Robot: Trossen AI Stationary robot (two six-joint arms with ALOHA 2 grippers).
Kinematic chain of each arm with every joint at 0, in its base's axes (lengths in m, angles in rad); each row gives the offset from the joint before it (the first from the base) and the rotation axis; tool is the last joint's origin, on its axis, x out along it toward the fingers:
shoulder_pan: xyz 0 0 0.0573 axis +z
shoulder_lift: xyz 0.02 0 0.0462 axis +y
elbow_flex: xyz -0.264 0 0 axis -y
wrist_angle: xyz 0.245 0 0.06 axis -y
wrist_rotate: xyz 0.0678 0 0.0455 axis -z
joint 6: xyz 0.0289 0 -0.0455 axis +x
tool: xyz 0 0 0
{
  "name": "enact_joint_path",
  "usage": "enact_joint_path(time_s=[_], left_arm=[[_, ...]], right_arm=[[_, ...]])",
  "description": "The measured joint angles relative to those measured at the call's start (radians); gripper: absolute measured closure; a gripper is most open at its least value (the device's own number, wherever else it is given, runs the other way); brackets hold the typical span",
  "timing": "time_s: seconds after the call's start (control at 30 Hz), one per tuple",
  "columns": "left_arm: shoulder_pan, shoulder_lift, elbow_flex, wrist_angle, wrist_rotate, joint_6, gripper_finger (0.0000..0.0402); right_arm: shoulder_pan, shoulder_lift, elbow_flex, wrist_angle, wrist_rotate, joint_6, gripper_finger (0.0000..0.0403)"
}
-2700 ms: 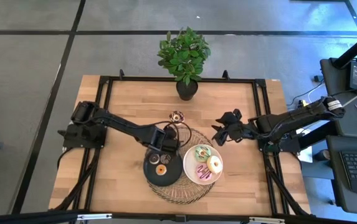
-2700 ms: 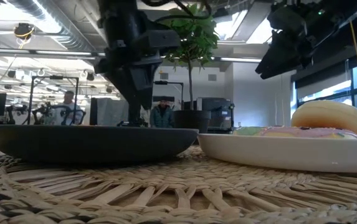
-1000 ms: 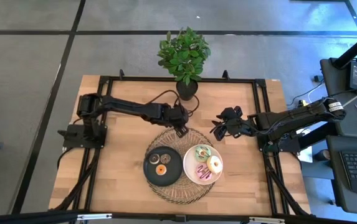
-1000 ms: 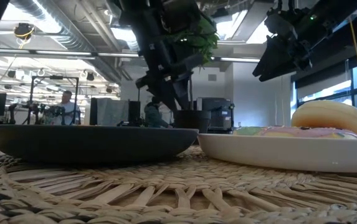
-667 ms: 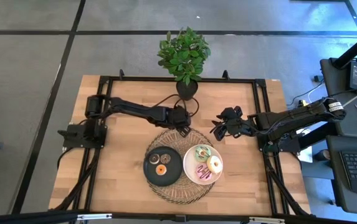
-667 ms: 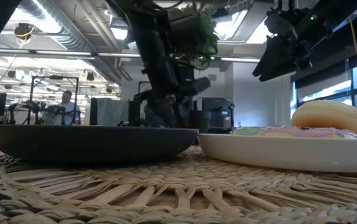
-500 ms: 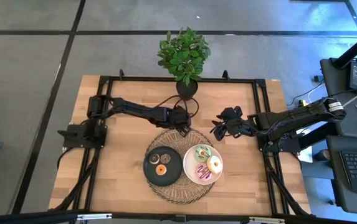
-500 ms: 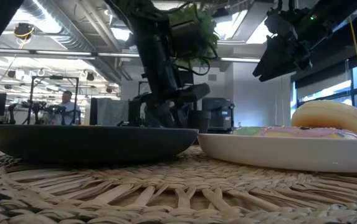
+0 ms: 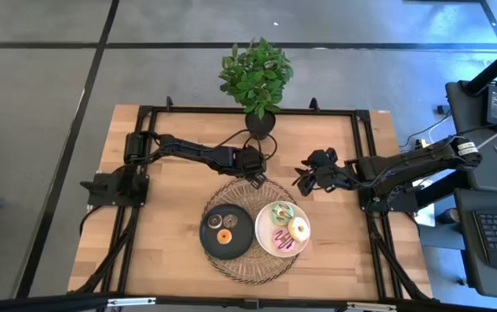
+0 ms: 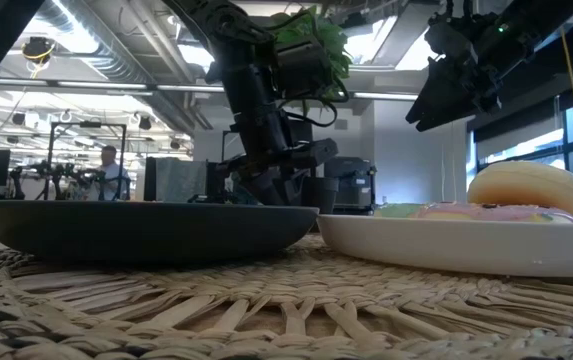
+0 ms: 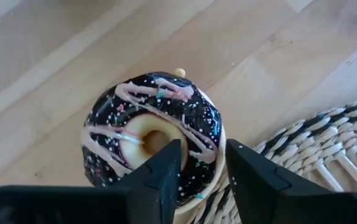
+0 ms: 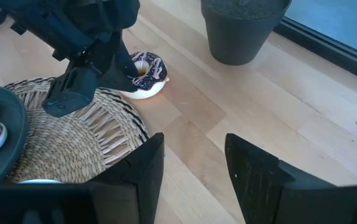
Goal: Pick & Place donuts
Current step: Put the large black donut on the white plate
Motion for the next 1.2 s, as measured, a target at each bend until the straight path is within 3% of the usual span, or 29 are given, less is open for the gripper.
enact_joint_path(time_s=[0.83,1.2], left_arm=[[-0.001,0.0,0.0,-0.004,0.002,0.003,0.0374],[-0.006,-0.038,0.003,-0.009,0.002,0.028,0.0377]], right_arm=[[0.0,0.0,0.0,-0.004,0.0,-0.004,0.0231],[0.0,0.0,0.0,-0.037,0.0,-0.007,0.0231]])
